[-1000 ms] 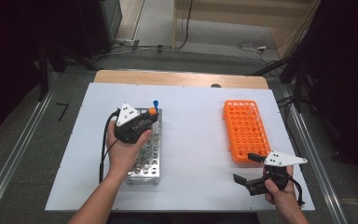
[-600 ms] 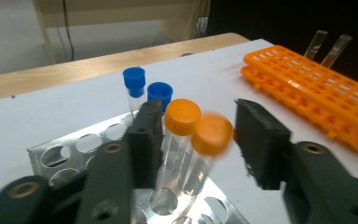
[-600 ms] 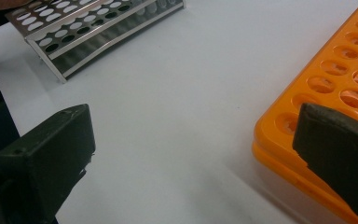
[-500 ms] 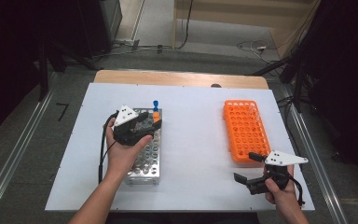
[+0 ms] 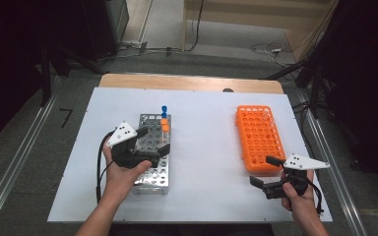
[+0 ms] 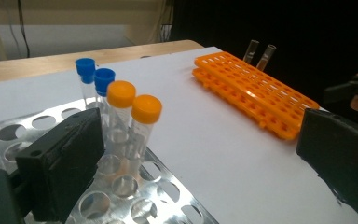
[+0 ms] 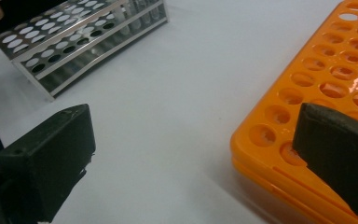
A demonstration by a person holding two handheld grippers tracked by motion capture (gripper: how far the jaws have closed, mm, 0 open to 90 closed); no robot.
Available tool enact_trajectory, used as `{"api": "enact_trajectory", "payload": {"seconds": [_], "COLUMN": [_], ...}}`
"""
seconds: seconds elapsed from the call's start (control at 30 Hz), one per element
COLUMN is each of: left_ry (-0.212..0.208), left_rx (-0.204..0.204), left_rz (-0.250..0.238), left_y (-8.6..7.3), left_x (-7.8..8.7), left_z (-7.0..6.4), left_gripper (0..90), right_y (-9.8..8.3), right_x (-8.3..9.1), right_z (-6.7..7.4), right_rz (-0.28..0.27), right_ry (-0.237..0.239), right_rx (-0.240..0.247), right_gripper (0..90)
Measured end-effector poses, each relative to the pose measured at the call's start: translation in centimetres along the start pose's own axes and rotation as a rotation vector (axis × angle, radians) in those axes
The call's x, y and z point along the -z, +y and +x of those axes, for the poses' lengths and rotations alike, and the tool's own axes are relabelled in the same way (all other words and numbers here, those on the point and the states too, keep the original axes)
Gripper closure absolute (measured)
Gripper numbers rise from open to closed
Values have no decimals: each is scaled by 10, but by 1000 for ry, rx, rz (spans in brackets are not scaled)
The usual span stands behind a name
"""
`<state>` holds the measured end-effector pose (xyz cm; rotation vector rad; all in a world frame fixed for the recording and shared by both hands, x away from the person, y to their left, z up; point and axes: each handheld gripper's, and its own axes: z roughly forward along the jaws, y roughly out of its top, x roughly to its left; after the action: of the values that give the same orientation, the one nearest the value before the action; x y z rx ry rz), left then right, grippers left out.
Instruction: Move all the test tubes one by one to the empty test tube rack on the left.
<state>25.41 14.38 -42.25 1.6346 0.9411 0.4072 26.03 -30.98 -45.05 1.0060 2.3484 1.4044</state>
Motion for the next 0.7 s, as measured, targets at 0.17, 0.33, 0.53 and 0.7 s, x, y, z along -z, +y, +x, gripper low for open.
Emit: {"api": "enact_trajectory", "payload": {"seconds": [0.17,0.33,0.53,0.7], "left_ry": [-15,-16,-27,-33], "left_rx": [5,1,8,16], "left_rz": [-18,-14,9,22], "left_y": [-8,-18,-26,-31], "left_x": [14,21,18,15], "left_z": [-6,-9,-9,-10], "left_gripper": [0,0,0,0], "right_y": [6,14,24,30], "right_x": [2,4,3,1], "right_z": [-6,-16,-30,-45], "right_rz": [-8,-25,-18,-23], "right_ry": [-31,-60,-92,-119], "right_rx": [-16,-41,-47,-72], "right_gripper": [0,0,0,12]}}
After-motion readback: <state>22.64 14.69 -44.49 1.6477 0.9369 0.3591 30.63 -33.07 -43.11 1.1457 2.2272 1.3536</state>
